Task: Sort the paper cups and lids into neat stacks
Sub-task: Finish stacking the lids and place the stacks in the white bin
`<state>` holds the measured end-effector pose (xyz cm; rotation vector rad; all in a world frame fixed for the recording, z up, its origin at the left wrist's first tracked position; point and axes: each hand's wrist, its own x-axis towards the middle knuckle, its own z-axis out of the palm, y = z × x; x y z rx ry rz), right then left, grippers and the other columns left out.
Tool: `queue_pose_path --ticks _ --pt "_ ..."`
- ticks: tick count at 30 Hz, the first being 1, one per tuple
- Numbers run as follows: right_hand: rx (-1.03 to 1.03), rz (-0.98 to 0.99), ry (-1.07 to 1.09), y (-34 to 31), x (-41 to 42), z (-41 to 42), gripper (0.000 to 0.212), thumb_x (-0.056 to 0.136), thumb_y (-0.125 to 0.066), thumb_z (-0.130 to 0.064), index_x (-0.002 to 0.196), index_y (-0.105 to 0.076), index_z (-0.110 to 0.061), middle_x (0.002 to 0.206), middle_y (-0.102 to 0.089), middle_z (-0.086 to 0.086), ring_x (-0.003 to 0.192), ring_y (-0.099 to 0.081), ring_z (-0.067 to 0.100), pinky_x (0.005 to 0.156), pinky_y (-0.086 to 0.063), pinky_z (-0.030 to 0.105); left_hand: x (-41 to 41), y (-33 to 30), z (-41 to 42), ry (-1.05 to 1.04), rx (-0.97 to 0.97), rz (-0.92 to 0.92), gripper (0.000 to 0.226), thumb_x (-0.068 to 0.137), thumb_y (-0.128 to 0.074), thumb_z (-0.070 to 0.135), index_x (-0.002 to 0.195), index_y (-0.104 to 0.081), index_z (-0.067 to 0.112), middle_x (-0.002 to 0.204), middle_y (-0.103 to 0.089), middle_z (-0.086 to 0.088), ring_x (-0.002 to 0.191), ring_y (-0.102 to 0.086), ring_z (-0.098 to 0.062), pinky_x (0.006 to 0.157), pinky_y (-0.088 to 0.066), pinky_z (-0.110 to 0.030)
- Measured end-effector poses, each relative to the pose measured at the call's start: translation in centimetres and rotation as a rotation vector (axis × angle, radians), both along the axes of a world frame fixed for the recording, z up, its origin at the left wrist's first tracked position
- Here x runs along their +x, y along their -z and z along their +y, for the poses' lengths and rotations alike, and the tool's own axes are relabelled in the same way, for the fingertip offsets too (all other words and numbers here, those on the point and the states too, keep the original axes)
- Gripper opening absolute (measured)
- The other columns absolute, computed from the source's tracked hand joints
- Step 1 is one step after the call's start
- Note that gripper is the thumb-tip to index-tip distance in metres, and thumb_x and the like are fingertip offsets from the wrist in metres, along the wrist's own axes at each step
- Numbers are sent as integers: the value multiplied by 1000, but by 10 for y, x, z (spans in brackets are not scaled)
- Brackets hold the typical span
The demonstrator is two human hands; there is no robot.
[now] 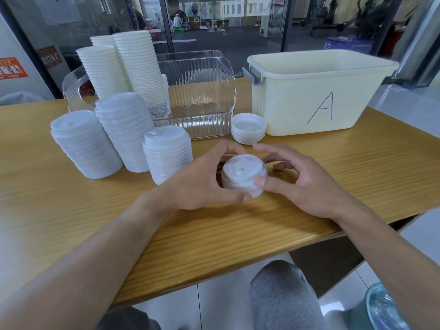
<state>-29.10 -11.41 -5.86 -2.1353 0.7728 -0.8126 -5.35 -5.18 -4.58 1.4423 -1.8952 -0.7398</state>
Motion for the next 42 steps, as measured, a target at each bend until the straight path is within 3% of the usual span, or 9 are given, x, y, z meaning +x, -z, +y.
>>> queue_pose_path --ticks 3,7,12,17,19,23,30,37,42 --pt "-9 -40 38 0 2 4 49 86 -73 -48 132 -68 -31 128 -68 -23 121 -61 -2 104 -47 19 2 -1 0 -20 10 24 80 73 -90 43 142 -51 30 134 -63 18 128 -58 0 113 -47 -37" --pt "18 -11 63 1 1 5 49 83 -76 -48 129 -71 -31 125 -70 -25 121 -61 -7 106 -45 17 1 1 0 -51 -3 -8 78 71 -93 45 138 -56 31 128 -68 17 122 -63 -3 108 -51 -38" --pt "53 -29 71 0 1 3 39 88 -81 -29 126 -74 -29 124 -72 -23 119 -63 -5 106 -46 18 -4 1 3 -71 -35 -46 75 72 -94 40 136 -57 33 128 -66 19 122 -60 2 109 -49 -33" --pt "-51 -125 297 -18 17 -21 31 95 -70 -22 125 -70 -32 122 -68 -23 114 -63 2 95 -45 9 -5 4 2 -103 -41 -53 76 72 -93 41 135 -53 35 127 -63 22 120 -58 4 106 -48 -27" --pt "-192 45 331 -32 28 -36 40 96 -67 -18 135 -63 -28 132 -62 -19 123 -56 7 98 -40 10 -5 6 2 -111 -51 -64 78 72 -93 41 137 -50 37 128 -61 23 121 -56 5 105 -46 -22" --pt "-349 517 226 -60 58 -63 68 94 -63 -19 157 -36 -16 159 -38 0 148 -29 17 112 -30 27 -4 7 1 -115 -69 -36 78 74 -92 40 137 -46 39 128 -60 24 121 -56 5 103 -45 -18" --pt "-279 941 146 -61 102 -93 91 92 -71 -38 159 -17 -8 158 -33 16 147 -28 34 116 -35 44 -3 10 1 -99 -77 -68 84 76 -89 43 144 -41 39 137 -53 22 124 -52 3 104 -43 -18" --pt "-256 853 141 -61 94 -92 92 87 -78 -38 160 -25 -19 154 -31 11 139 -41 33 109 -43 42 -4 8 2 -87 -85 -77 86 77 -89 40 148 -41 34 141 -51 18 127 -49 1 107 -39 -15" --pt "-197 469 229 -62 61 -69 91 73 -86 -52 151 -44 -34 139 -46 -5 128 -51 17 103 -45 37 -5 6 3 -70 -90 -45 77 75 -92 36 137 -47 32 134 -57 17 122 -55 -1 104 -44 -23"
